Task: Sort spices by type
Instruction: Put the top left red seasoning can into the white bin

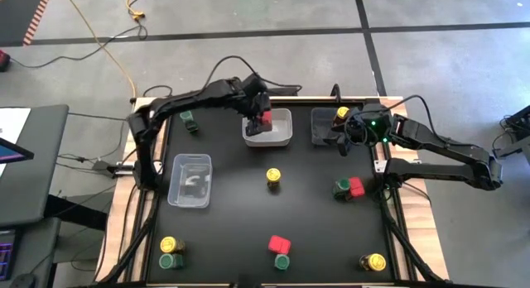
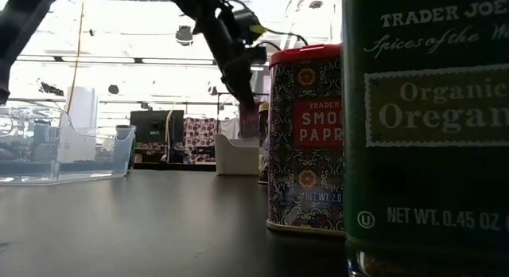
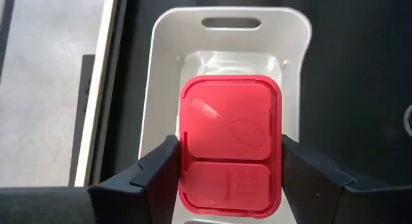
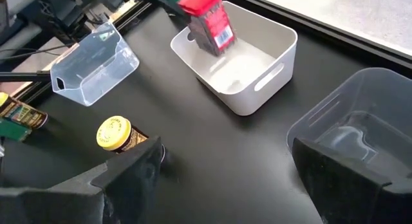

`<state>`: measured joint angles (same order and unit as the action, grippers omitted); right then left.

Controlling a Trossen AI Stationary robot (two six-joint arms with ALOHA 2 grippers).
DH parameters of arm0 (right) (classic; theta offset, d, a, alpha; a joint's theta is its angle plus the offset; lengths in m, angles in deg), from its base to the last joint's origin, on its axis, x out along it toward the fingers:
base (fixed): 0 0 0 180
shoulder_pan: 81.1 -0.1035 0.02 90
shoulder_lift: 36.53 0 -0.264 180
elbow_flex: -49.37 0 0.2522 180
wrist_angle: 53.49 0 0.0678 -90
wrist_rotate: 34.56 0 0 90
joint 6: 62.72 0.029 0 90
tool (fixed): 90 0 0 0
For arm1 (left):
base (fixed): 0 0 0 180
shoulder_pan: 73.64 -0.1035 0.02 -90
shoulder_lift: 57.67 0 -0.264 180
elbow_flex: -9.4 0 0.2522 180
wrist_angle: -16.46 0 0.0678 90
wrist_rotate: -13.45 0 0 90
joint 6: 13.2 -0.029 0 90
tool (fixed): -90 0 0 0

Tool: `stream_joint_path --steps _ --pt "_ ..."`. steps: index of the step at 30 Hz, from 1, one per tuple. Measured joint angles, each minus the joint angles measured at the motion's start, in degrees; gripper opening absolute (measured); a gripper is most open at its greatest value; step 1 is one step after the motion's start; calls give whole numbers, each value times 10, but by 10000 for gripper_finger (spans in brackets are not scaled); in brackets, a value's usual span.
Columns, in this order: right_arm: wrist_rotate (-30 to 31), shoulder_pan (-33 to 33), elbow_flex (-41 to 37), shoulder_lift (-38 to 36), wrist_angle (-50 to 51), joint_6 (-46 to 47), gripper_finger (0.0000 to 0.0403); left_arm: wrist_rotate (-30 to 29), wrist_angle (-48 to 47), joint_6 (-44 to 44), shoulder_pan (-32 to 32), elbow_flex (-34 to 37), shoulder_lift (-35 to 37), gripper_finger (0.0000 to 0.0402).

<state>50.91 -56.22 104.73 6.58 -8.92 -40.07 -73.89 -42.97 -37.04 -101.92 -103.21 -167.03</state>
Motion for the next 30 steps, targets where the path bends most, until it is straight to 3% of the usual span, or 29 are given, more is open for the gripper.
stream_joint_path --steps 17,30 --pt "0 0 0 0 2 20 374 14 17 -82 -42 31 -33 224" --pt "0 0 0 0 2 29 374 26 50 -90 -55 46 -33 224"
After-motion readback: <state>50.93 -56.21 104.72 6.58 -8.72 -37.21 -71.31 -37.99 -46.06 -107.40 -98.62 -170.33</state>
